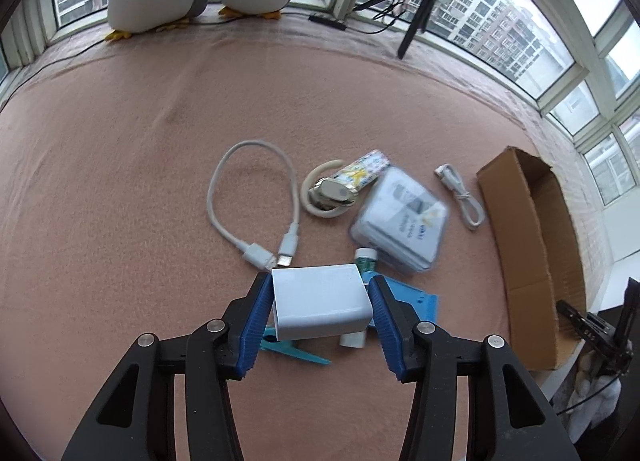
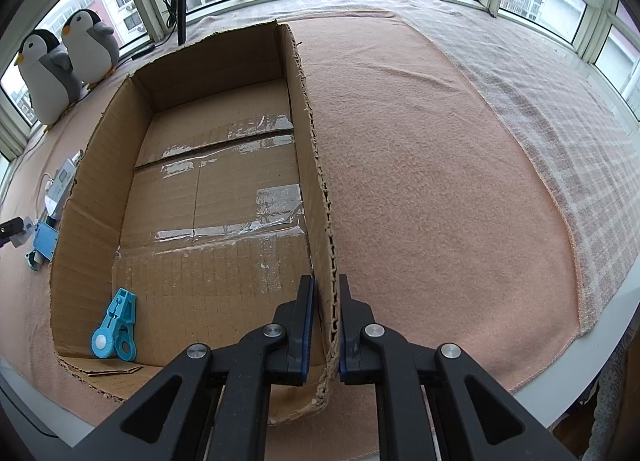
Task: Organize rigid objects
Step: 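Carry the white charger with the left tool into the box and release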
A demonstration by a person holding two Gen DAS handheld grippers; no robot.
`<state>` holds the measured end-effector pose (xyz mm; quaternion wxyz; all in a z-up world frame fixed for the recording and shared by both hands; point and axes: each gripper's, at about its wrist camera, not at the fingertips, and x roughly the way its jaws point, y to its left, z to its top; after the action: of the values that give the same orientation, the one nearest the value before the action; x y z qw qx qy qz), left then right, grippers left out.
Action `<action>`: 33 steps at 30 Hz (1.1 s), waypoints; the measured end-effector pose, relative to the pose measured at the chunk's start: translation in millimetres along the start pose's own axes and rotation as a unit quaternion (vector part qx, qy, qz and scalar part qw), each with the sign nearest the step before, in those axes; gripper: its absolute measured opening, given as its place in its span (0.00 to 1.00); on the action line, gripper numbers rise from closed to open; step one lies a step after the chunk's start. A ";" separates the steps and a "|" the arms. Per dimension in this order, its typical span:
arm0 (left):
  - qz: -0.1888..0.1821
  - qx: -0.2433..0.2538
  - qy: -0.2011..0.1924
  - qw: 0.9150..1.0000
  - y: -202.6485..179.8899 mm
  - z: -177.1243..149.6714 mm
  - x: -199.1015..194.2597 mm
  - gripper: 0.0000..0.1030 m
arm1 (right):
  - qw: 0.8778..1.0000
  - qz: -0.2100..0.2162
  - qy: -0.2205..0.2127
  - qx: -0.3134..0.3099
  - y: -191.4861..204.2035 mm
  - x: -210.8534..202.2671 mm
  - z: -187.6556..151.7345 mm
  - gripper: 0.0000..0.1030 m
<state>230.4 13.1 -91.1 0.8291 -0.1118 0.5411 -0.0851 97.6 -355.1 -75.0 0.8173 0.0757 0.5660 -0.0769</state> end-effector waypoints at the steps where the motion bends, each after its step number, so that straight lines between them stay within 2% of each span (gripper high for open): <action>1: -0.005 0.005 -0.004 1.000 -5.9 -0.1 -3.7 0.51 | 1.000 0.000 0.000 0.000 -0.3 0.2 0.1 0.10; 6: -0.040 0.046 -0.023 0.998 -57.3 -2.5 -20.7 0.51 | 1.000 0.000 0.000 0.000 -0.3 0.0 0.2 0.10; 10: -0.073 0.093 -0.031 0.992 -117.0 -9.2 -26.1 0.51 | 1.000 0.000 0.000 0.000 -0.4 0.1 0.1 0.10; 13: -0.095 0.116 -0.029 0.988 -156.7 -12.7 -23.2 0.51 | 1.000 0.000 0.000 0.000 -0.5 0.2 0.2 0.10; 19: -0.114 0.157 -0.013 0.981 -223.7 -24.3 -5.8 0.51 | 1.000 -0.001 -0.001 0.001 -1.2 0.9 0.2 0.10; 26: -0.111 0.197 0.006 0.974 -273.7 -46.6 17.3 0.51 | 1.000 -0.003 0.000 -0.001 -1.5 1.3 -0.3 0.10; 33: -0.100 0.205 0.017 0.973 -281.8 -53.4 37.0 0.51 | 1.000 -0.005 0.000 -0.001 -0.7 1.1 -0.1 0.10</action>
<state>190.7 -272.2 -66.2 0.8123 0.0085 0.5123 -0.2787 97.8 -355.8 -76.1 0.8172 0.0722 0.5662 -0.0799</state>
